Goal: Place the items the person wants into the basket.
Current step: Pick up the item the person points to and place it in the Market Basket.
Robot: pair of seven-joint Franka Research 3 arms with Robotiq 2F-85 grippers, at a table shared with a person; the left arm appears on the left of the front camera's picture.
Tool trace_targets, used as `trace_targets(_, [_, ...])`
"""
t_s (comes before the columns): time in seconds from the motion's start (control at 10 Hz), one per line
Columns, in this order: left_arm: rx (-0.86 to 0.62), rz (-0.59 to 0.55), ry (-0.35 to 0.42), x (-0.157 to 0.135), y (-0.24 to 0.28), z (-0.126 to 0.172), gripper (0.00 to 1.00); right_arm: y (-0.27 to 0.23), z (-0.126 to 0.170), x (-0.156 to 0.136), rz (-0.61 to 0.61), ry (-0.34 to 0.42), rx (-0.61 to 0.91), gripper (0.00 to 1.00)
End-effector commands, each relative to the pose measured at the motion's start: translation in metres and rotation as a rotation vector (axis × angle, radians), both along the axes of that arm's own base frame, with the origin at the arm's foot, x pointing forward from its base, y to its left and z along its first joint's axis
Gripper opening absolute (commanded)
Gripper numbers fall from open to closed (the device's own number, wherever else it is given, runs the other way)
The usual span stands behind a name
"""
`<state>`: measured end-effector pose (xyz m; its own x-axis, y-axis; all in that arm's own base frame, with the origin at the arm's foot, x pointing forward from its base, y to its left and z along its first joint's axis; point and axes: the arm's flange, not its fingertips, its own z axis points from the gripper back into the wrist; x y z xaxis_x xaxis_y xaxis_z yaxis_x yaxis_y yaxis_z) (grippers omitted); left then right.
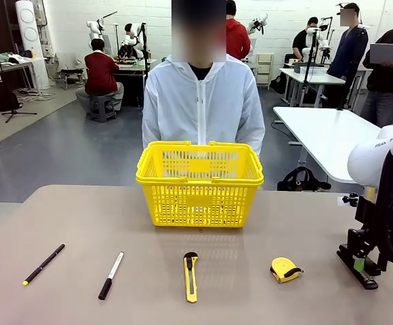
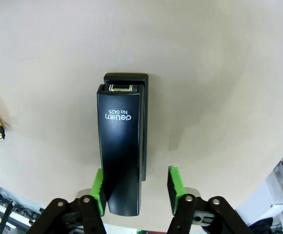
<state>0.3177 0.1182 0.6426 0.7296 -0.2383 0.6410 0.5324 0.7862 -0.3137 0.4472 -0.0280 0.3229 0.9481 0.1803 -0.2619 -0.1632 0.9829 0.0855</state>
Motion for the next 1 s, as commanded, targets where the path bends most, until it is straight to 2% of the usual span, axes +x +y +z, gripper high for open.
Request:
trace_targets(0.0, [-0.013, -0.006, -0.002, 0.000, 0.001, 0.000, 1.00, -0.005, 0.002, 0.006, 0.024, 0.016, -0.025, 0.00])
trace_targets(0.4, [-0.013, -0.006, -0.002, 0.000, 0.001, 0.000, 1.00, -0.006, 0.002, 0.007, 0.020, 0.023, -0.016, 0.00])
trace_targets(0.5, [-0.013, -0.006, -0.002, 0.000, 0.001, 0.000, 1.00, -0.006, 0.006, 0.007, 0.015, 0.012, -0.013, 0.00])
trace_targets(0.6, [-0.013, -0.006, -0.002, 0.000, 0.001, 0.000, 1.00, -0.004, 0.023, 0.002, 0.009, -0.018, -0.009, 0.00])
trace_targets(0.7, [-0.013, -0.006, -0.002, 0.000, 0.001, 0.000, 1.00, 0.001, 0.060, -0.006, 0.034, -0.083, 0.011, 0.00])
trace_targets(0.9, [-0.013, -0.006, -0.002, 0.000, 0.001, 0.000, 1.00, 0.010, 0.158, -0.023, 0.065, -0.203, 0.020, 0.00])
